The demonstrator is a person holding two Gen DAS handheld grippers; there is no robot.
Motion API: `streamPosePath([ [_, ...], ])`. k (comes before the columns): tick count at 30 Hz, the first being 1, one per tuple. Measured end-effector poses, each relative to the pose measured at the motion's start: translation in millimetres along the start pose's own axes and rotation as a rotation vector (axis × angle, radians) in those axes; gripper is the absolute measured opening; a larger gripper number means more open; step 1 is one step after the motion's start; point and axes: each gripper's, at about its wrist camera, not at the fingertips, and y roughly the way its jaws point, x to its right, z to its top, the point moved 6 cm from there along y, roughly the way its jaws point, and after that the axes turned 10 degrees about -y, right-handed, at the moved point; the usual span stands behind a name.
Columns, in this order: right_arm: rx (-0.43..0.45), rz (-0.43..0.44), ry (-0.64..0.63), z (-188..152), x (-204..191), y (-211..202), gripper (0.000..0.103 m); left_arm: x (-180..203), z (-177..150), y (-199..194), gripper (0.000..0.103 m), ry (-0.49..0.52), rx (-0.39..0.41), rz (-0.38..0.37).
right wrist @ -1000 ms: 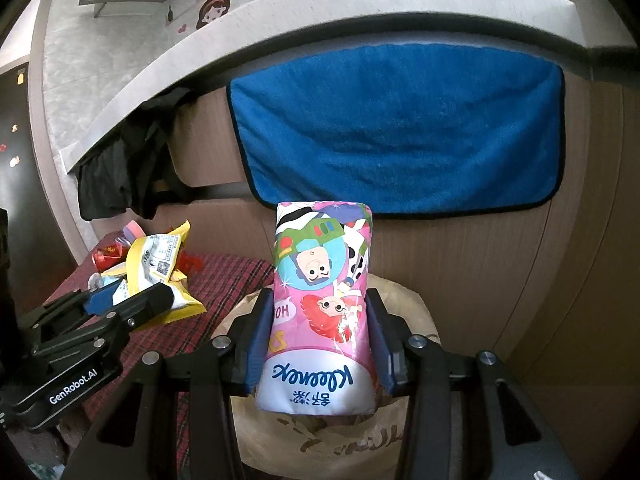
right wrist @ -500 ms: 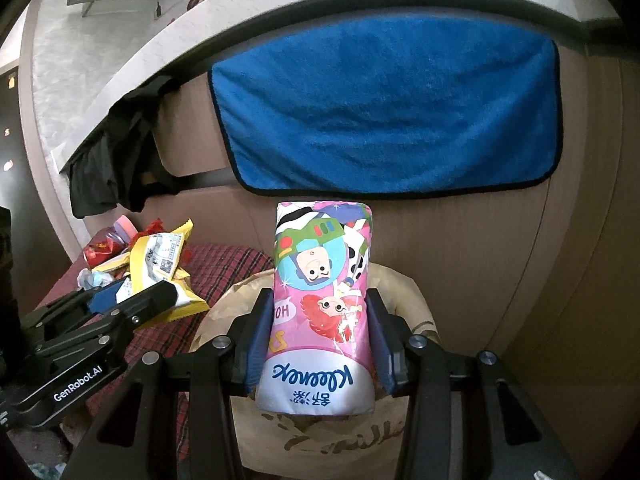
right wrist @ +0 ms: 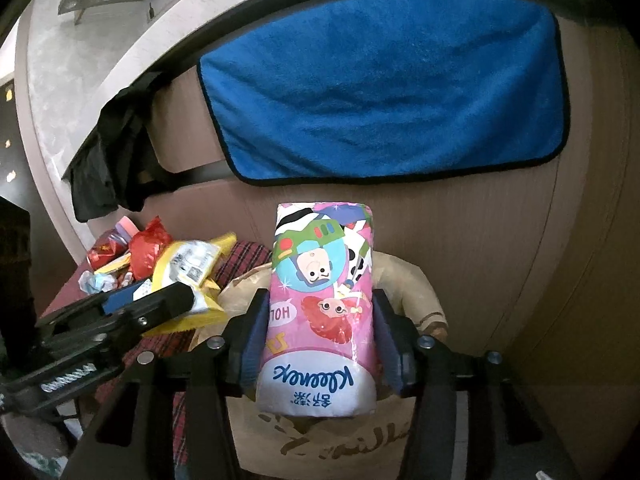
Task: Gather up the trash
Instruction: 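Open both grippers to drop the wrapper and tissue pack into the bin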
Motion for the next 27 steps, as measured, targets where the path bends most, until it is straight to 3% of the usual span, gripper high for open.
streamPosePath([
  [7, 0.013, -0.021, 0.004, 4.7, 0.1, -7.4, 0.050, -24.8, 19.2, -23.8, 0.057, -0.067, 0.043, 0.023],
  [13, 0.037, -0.054, -0.023, 19.1, -9.8, -18.7, 0.050, -30.3, 15.2, -24.7, 0.057, -0.136, -0.025, -0.046],
  [27, 0.071, -0.102, -0.065, 30.2, -26.2, -47.1, 0.050, -91.0, 35.1, -100.6, 0.057, -0.181, 0.100, 0.059],
])
